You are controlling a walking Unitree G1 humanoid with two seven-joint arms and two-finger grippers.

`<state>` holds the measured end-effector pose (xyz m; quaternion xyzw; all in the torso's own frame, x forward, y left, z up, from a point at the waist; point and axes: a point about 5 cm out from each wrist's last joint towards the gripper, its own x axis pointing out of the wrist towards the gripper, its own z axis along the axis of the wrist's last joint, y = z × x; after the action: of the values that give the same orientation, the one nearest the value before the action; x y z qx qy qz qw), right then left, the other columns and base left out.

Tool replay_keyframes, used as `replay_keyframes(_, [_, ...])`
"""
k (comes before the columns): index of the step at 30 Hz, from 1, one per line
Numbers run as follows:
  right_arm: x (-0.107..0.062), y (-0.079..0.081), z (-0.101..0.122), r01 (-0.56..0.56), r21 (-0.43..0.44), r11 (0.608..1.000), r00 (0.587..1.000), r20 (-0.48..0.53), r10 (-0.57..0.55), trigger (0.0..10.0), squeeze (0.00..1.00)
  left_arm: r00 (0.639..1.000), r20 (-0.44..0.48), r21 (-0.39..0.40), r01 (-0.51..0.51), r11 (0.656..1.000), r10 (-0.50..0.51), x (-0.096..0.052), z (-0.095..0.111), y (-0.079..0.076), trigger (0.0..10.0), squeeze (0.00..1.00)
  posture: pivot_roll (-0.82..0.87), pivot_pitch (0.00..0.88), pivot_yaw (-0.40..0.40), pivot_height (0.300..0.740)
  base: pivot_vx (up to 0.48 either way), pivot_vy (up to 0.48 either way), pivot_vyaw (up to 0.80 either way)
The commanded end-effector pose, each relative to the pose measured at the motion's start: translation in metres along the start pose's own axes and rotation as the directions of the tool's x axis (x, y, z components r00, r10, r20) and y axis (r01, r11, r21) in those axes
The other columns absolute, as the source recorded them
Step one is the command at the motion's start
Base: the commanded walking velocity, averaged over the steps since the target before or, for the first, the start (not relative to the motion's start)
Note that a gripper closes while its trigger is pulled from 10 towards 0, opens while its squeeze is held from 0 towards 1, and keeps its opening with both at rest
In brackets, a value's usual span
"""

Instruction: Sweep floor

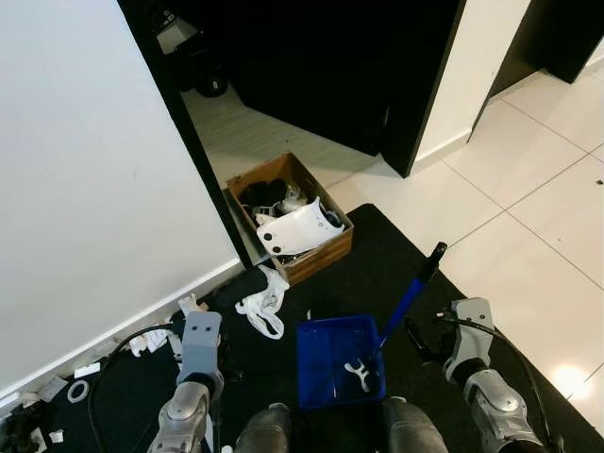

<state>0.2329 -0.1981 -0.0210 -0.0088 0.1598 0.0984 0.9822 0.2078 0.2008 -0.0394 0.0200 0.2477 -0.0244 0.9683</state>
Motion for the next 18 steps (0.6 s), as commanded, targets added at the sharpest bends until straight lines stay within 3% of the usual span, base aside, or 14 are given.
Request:
replay_keyframes(1, [-0.0030, -0.0014, -0.0045, 0.013, 0.014, 1.000, 1.000, -0.016, -0.013, 10.0, 0.00, 1.000, -0.018, -0.036, 0.003, 0.999, -0.004, -0.0016, -0.0058, -0.0035, 10.0, 0.00, -0.03, 0.129, 0.028, 0.740, 0.000, 0.000, 0.00])
replay_keyframes(18, [-0.0033, -0.0021, -0.0047, 0.012, 0.019, 1.000, 1.000, -0.017, -0.011, 10.0, 0.00, 1.000, -0.018, -0.038, 0.001, 0.999, -0.002, -0.0017, -0.0061, -0.0040, 10.0, 0.00, -0.02, 0.132, 0.024, 0.740, 0.000, 0.000, 0.00])
